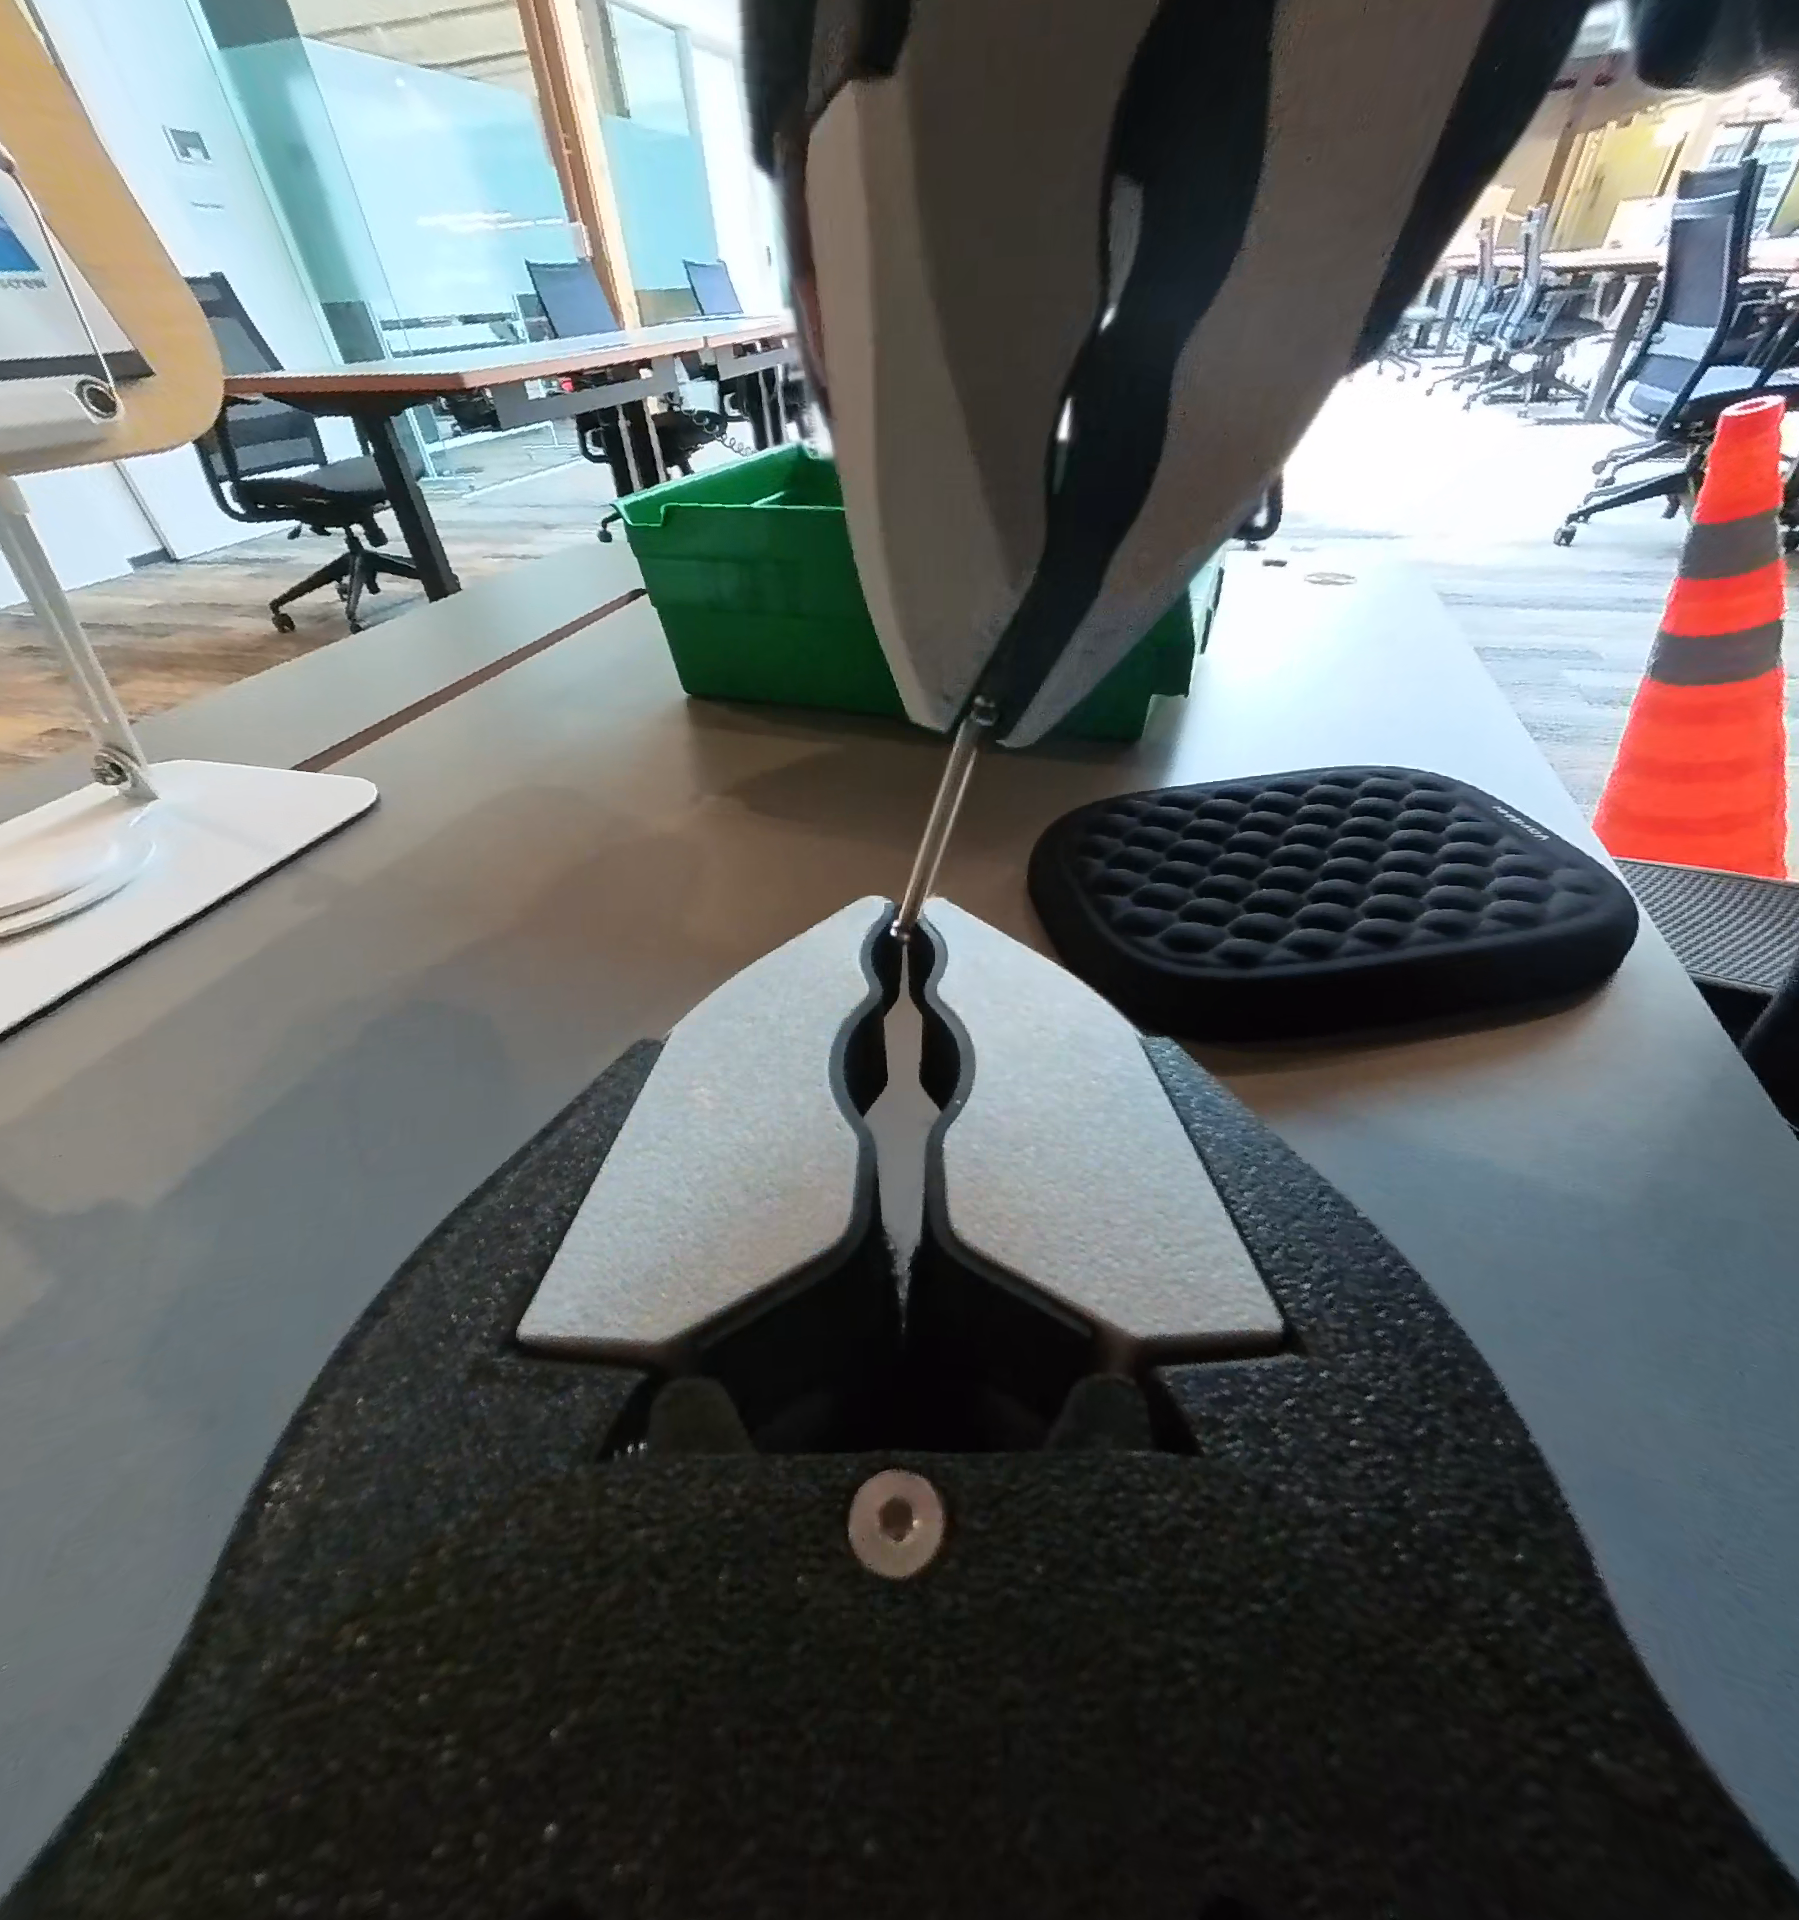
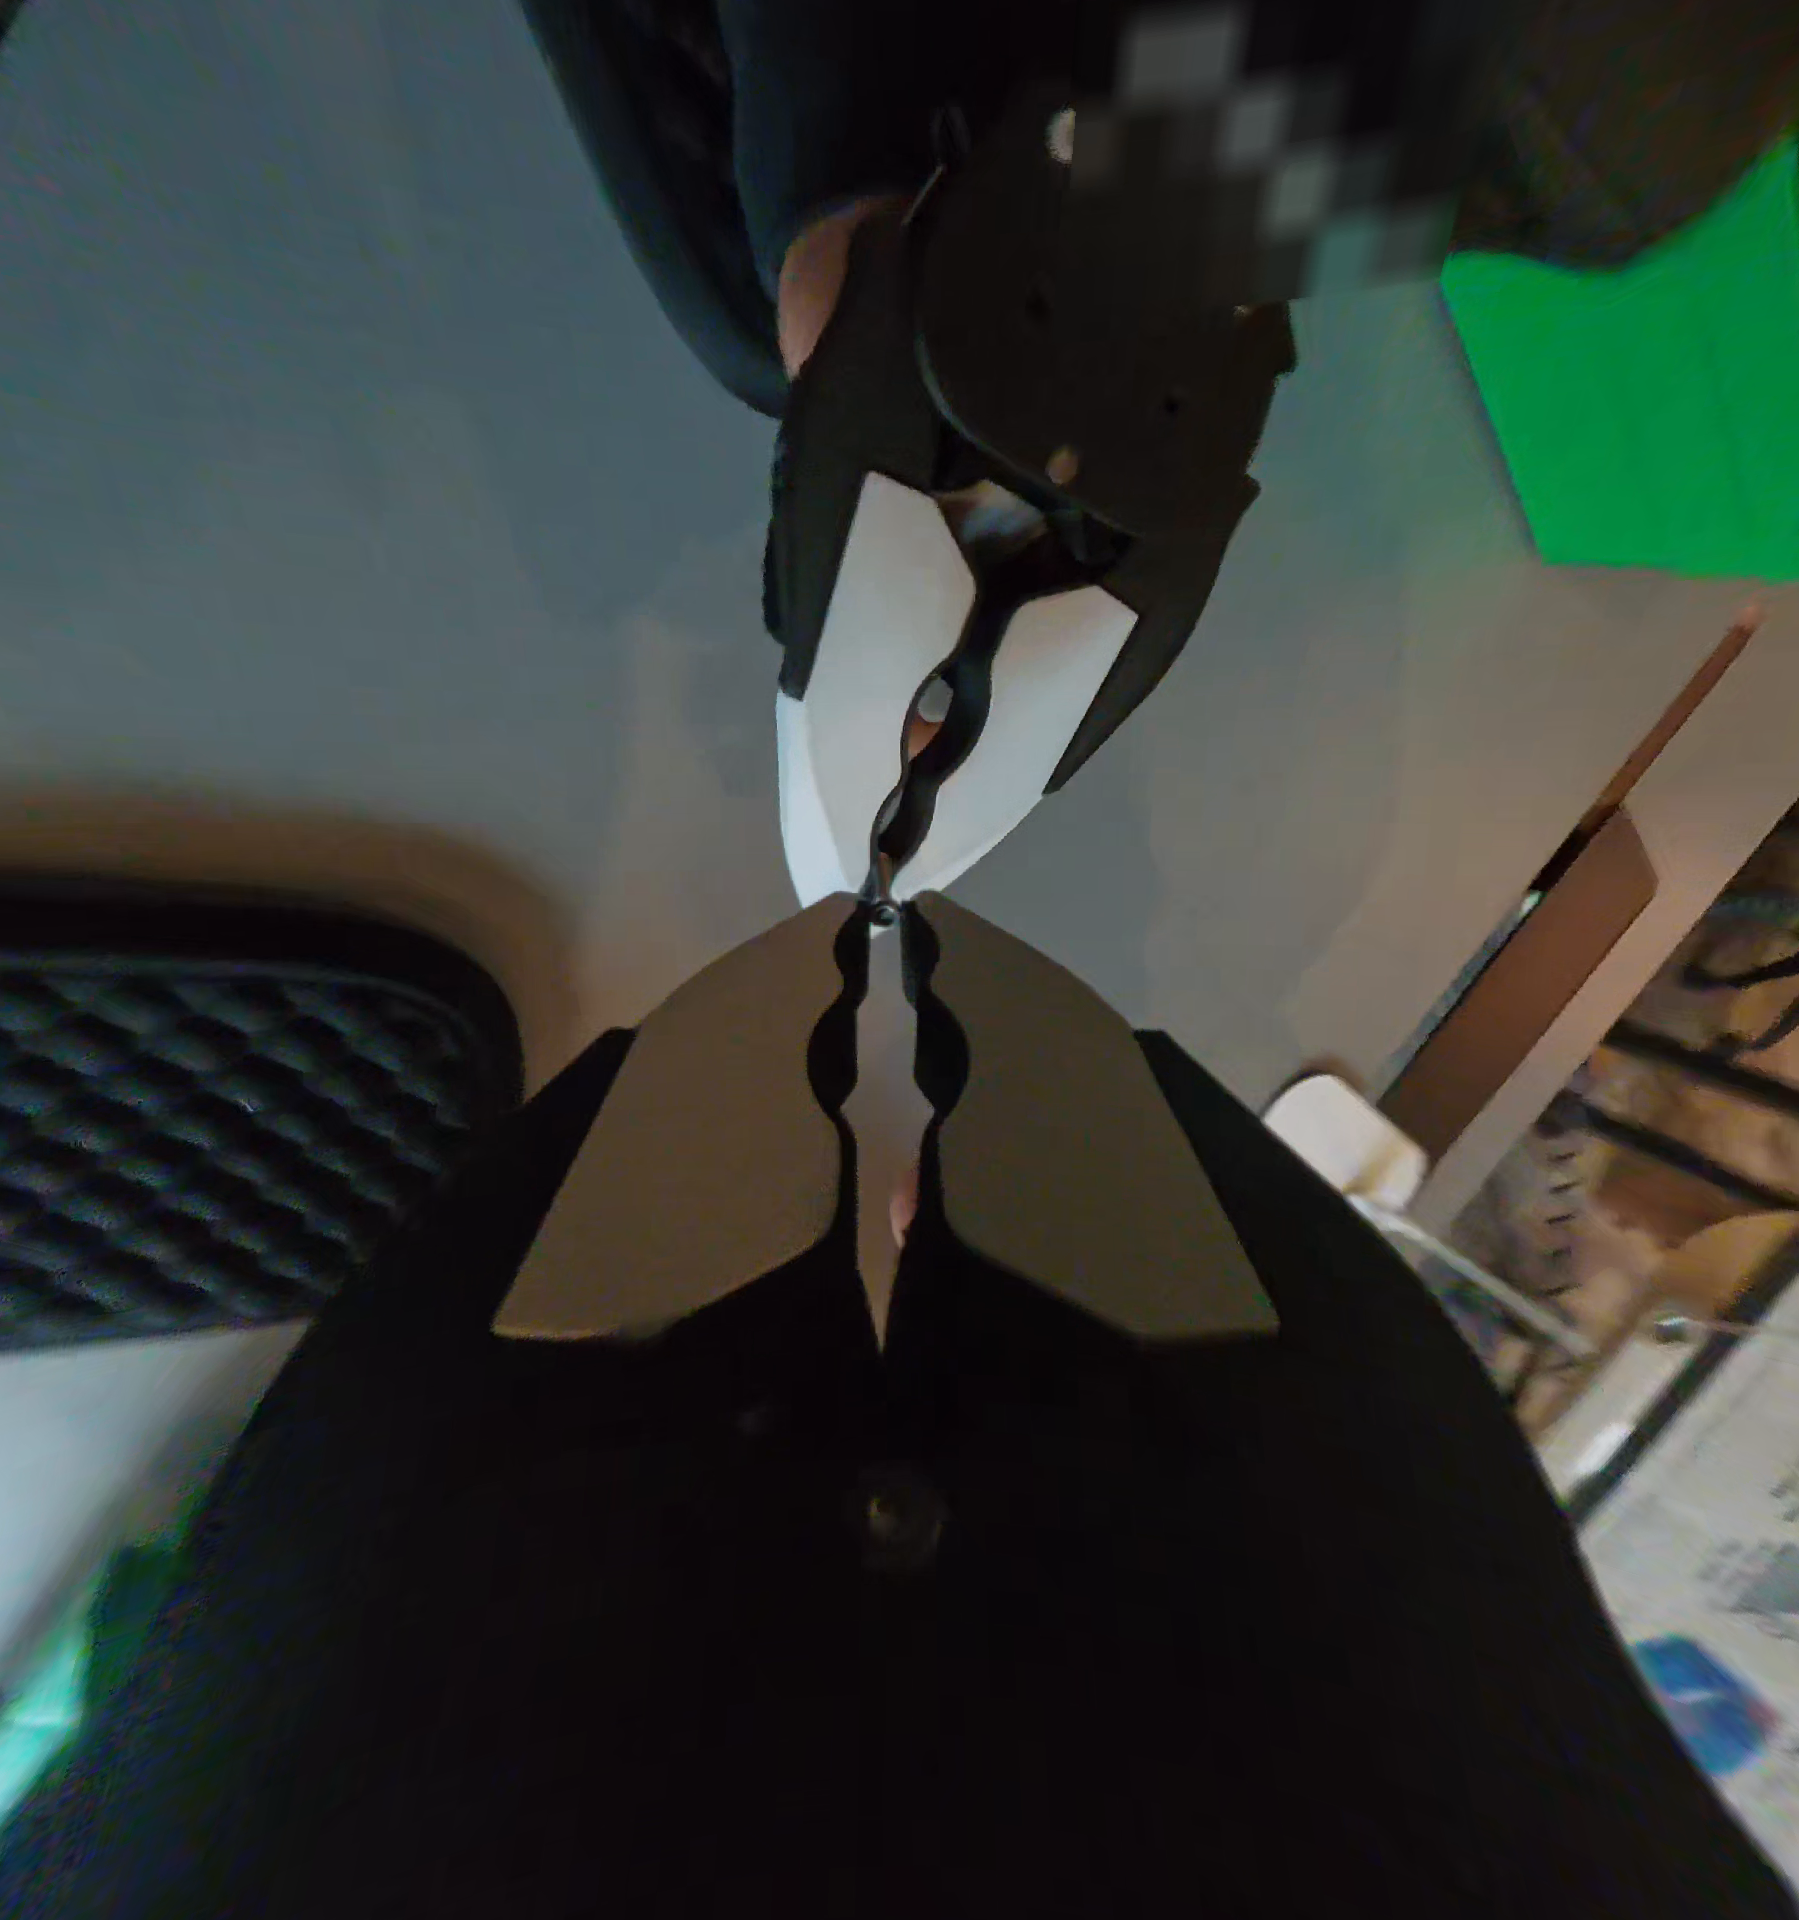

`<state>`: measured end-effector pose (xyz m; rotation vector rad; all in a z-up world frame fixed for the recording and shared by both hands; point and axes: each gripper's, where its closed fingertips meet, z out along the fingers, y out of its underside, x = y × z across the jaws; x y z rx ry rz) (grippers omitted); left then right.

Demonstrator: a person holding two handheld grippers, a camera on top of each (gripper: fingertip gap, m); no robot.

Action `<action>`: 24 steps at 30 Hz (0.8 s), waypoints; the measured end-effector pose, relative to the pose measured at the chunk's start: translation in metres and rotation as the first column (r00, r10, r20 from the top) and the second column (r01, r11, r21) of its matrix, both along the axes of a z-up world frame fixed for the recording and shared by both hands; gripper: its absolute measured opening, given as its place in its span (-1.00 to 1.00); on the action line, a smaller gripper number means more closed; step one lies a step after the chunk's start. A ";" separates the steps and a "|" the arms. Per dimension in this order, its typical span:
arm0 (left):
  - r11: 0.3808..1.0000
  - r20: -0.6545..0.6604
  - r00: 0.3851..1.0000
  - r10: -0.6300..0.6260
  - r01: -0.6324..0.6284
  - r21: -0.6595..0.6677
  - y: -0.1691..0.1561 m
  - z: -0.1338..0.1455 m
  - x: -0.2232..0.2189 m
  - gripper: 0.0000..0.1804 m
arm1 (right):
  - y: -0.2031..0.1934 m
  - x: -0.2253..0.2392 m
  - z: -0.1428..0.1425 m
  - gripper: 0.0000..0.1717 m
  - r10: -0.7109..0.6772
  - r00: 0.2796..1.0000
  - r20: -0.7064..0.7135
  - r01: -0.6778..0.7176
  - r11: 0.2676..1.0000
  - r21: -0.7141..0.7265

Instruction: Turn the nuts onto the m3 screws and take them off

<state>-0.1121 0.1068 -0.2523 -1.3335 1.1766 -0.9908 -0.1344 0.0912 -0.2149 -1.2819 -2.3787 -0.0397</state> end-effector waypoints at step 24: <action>0.968 -0.086 0.981 0.172 -0.153 0.199 0.013 -0.003 -0.005 -1.00 | -0.012 0.007 0.012 -0.59 -0.121 0.967 -0.225 0.113 0.992 -0.049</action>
